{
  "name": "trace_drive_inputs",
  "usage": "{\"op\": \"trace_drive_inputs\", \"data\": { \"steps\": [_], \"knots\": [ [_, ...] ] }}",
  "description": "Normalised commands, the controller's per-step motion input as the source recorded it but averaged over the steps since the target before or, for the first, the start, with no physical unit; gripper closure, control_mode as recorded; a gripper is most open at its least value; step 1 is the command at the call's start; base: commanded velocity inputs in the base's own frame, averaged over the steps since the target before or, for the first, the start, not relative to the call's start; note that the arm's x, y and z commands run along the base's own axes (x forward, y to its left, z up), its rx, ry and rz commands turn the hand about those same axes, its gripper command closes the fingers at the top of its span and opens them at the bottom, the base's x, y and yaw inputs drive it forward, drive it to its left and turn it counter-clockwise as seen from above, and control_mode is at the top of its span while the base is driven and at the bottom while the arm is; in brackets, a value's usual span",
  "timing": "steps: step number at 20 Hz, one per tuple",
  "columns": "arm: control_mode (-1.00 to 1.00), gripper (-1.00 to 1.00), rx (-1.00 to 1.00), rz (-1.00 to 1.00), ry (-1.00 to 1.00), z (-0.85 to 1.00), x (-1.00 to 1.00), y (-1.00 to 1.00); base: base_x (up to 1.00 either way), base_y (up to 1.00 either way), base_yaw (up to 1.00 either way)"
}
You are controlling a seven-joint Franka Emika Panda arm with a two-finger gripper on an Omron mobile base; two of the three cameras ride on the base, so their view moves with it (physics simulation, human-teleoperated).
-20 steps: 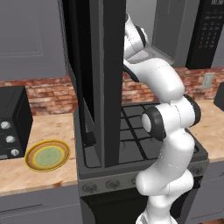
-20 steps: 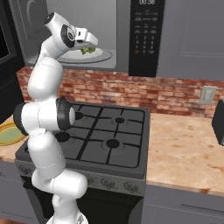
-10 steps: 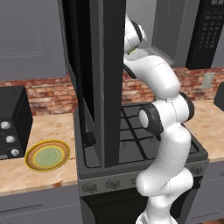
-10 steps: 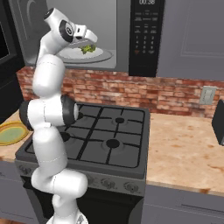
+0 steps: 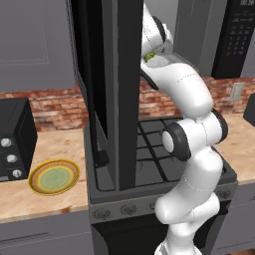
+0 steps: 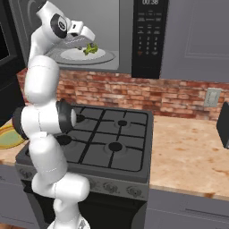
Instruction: Pick the broccoli from the counter and place it in the microwave. Then turn on the microwave.
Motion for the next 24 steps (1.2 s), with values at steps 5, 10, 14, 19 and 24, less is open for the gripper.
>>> {"op": "trace_drive_inputs", "data": {
  "steps": [5, 10, 14, 19, 24],
  "knots": [
    [-1.00, -1.00, 0.00, 0.00, -0.15, 0.00, -0.97, -0.41, 0.00, 0.00, 0.00],
    [-1.00, -1.00, 0.00, 0.00, -0.13, 0.00, -1.00, -0.47, 0.00, 0.00, 0.00],
    [-1.00, -1.00, 0.01, 0.05, -0.05, 0.00, -1.00, -0.25, 0.00, 0.00, 0.00],
    [-1.00, -1.00, -0.02, 0.11, -0.19, -0.05, -0.99, -0.02, 0.00, 0.00, 0.00],
    [-1.00, -1.00, -0.13, 0.09, -0.35, -0.26, -0.48, 0.00, 0.00, 0.00, 0.00]
  ]
}}
